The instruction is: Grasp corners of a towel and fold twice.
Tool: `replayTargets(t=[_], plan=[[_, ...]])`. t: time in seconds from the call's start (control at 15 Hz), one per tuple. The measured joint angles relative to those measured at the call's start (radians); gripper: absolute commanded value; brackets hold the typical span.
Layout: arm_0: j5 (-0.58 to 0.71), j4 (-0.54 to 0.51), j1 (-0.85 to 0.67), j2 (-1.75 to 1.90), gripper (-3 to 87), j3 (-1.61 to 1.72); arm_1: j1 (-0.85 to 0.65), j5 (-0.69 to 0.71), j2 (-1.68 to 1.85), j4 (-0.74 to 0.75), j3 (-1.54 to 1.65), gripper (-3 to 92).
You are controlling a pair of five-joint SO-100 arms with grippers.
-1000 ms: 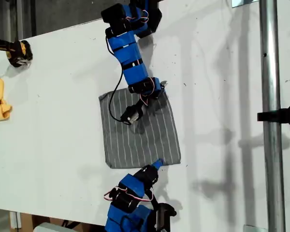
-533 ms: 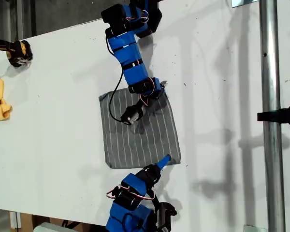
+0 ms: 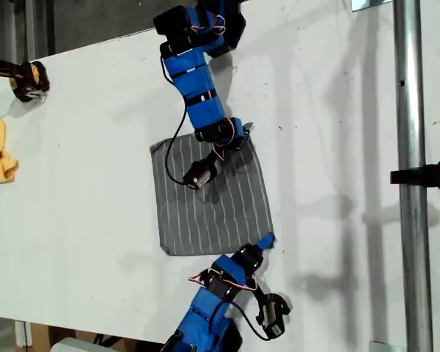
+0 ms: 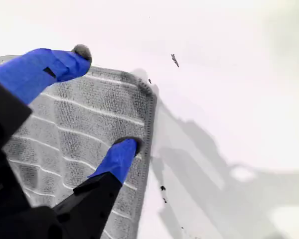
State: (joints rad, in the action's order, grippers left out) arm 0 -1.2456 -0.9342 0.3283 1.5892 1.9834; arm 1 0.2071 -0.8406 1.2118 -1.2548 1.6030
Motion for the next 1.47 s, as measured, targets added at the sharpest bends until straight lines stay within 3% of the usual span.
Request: replayTargets(t=[0.47, 0.6, 0.87, 1.27, 1.47], plan=[[-0.049, 0.071, 0.021, -0.126, 27.9, -0.020, 0.003, 0.000, 0.000, -0.009, -0.008, -0.1], [-0.049, 0.058, 0.018, -0.126, 27.5, -0.040, 0.005, 0.000, 0.000, -0.011, -0.008, -0.1], [-0.043, -0.080, 0.015, -0.127, 27.2, -0.152, 0.005, 0.000, -0.003, -0.011, -0.008, -0.1], [-0.057, -0.021, -0.032, -0.241, 25.6, -0.156, 0.005, 0.000, -0.003, -0.011, -0.008, -0.1], [-0.094, 0.008, -0.038, -0.249, 10.8, -0.143, 0.005, 0.000, -0.006, -0.011, -0.009, -0.1]])
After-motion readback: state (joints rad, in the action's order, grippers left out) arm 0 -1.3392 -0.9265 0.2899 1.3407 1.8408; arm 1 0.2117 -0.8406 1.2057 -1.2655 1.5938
